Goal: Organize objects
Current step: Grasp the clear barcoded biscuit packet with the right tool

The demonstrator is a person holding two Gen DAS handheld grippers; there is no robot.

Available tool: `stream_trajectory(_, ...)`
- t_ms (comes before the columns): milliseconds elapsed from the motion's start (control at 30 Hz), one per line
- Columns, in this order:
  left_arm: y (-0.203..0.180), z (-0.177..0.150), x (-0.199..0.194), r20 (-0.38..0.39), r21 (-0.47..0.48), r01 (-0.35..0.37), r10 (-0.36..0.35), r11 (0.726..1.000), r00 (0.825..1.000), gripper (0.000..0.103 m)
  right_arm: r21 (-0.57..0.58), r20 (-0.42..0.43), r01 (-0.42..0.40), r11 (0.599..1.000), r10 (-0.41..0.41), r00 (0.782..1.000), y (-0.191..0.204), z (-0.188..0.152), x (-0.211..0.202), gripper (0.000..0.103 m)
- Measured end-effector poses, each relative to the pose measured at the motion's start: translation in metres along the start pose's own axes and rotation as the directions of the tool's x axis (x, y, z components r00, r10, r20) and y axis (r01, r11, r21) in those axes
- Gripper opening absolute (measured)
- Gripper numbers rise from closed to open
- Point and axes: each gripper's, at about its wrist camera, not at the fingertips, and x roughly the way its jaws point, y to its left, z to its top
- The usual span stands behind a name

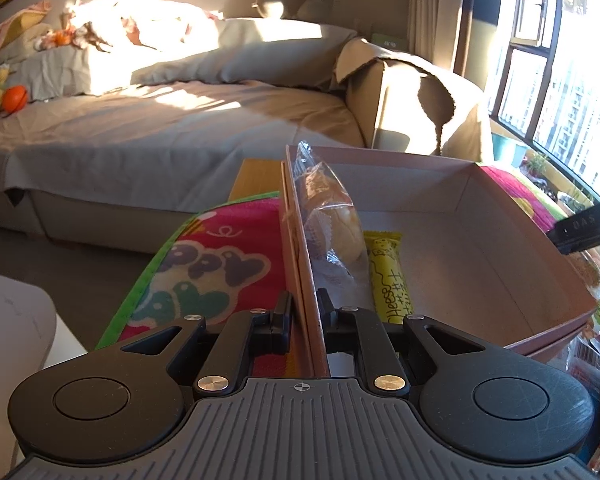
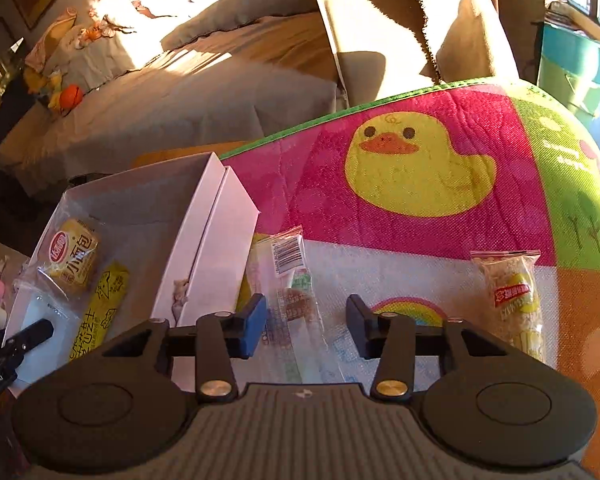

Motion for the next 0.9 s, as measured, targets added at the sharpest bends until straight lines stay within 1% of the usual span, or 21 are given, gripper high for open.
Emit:
stream_trajectory(33, 0.0, 0.0, 0.0, 0.002, 0.0, 0.0, 0.0, 1.0, 1.0, 0.014, 0.012, -0.009, -0.007, 1.0, 0.007, 1.0, -0.002, -0.003, -0.004, 0.026)
stream_trajectory(67, 0.0, 0.0, 0.0, 0.003, 0.0, 0.0, 0.0, 1.0, 1.0, 0.014, 0.018, -0.018, -0.002, 1.0, 0.002, 1.0, -0.003, -0.009, -0.009, 0.024)
stream_trajectory(100, -0.001, 0.0, 0.0, 0.004, 0.0, 0.0, 0.0, 1.0, 1.0, 0.014, 0.01, -0.03, 0.017, 1.0, -0.017, 0.999, -0.002, -0.015, -0.013, 0.016)
stream_trajectory(133, 0.0, -0.001, 0.0, 0.004, 0.001, 0.001, -0.001, 1.0, 1.0, 0.014, -0.003, -0.037, 0.036, 0.999, -0.036, 0.999, -0.002, -0.022, -0.017, 0.013)
stream_trajectory(200, 0.0, -0.001, 0.0, 0.005, 0.0, 0.003, -0.003, 1.0, 1.0, 0.015, -0.024, -0.049, 0.039, 0.999, -0.04, 0.998, -0.002, -0.038, -0.028, 0.013)
stream_trajectory(233, 0.0, 0.0, 0.0, 0.005, 0.0, 0.003, -0.003, 1.0, 1.0, 0.015, -0.049, -0.045, 0.053, 0.997, -0.055, 0.997, 0.001, -0.044, -0.034, 0.013)
stream_trajectory(300, 0.0, 0.0, 0.0, 0.005, -0.003, 0.005, -0.005, 1.0, 1.0, 0.015, -0.147, 0.015, 0.103, 0.984, -0.102, 0.995, 0.011, -0.054, -0.045, 0.013)
stream_trajectory(333, 0.0, 0.0, 0.0, 0.004, -0.004, 0.006, -0.006, 1.0, 1.0, 0.015, -0.187, 0.045, 0.121, 0.975, -0.115, 0.992, 0.015, -0.056, -0.048, 0.015)
stream_trajectory(367, 0.0, 0.0, 0.0, 0.004, -0.002, 0.005, -0.005, 1.0, 1.0, 0.015, -0.203, 0.061, 0.122, 0.972, -0.112, 0.992, 0.018, -0.056, -0.05, 0.018)
stream_trajectory(400, 0.0, 0.0, 0.0, 0.004, -0.001, 0.005, -0.005, 1.0, 1.0, 0.015, -0.193, 0.068, 0.101, 0.976, -0.089, 0.994, 0.016, -0.051, -0.051, 0.023)
stream_trajectory(500, 0.0, 0.0, 0.0, 0.004, 0.0, 0.005, -0.005, 1.0, 1.0, 0.015, -0.119, 0.077, 0.042, 0.992, -0.033, 0.996, 0.012, -0.033, -0.037, 0.025)
stream_trajectory(533, 0.0, 0.0, 0.0, 0.004, 0.002, 0.005, -0.005, 1.0, 1.0, 0.015, -0.094, 0.079, 0.03, 0.995, -0.023, 0.997, 0.01, -0.027, -0.03, 0.032)
stream_trajectory(600, 0.0, 0.0, 0.0, 0.002, 0.006, 0.006, -0.006, 1.0, 1.0, 0.015, -0.05, 0.076, 0.015, 0.999, -0.011, 0.997, 0.006, -0.017, -0.013, 0.039)
stream_trajectory(667, 0.0, 0.0, 0.0, 0.001, 0.011, 0.008, -0.008, 1.0, 1.0, 0.015, -0.018, 0.06, -0.002, 1.0, 0.003, 0.998, 0.004, -0.011, 0.001, 0.041)
stream_trajectory(700, 0.0, 0.0, 0.0, 0.001, 0.013, 0.01, -0.01, 1.0, 1.0, 0.015, -0.025, 0.063, -0.007, 1.0, 0.008, 0.998, 0.005, -0.011, 0.001, 0.042)
stream_trajectory(767, 0.001, 0.0, 0.001, 0.002, 0.014, 0.014, -0.014, 1.0, 1.0, 0.015, -0.057, 0.047, 0.009, 0.998, -0.006, 0.999, 0.011, -0.014, -0.001, 0.039)
stream_trajectory(800, 0.001, 0.0, 0.001, 0.003, 0.012, 0.014, -0.014, 1.0, 1.0, 0.015, -0.066, 0.038, 0.004, 0.998, -0.001, 0.999, 0.013, -0.018, -0.004, 0.033)
stream_trajectory(833, 0.001, 0.0, 0.001, 0.002, 0.01, 0.014, -0.014, 1.0, 1.0, 0.015, -0.075, 0.022, -0.003, 0.997, 0.005, 1.0, 0.015, -0.023, -0.007, 0.03)
stream_trajectory(900, 0.001, 0.0, 0.0, 0.005, 0.011, 0.013, -0.013, 1.0, 1.0, 0.015, -0.125, 0.01, 0.018, 0.992, -0.017, 1.0, 0.022, -0.037, -0.015, 0.029)
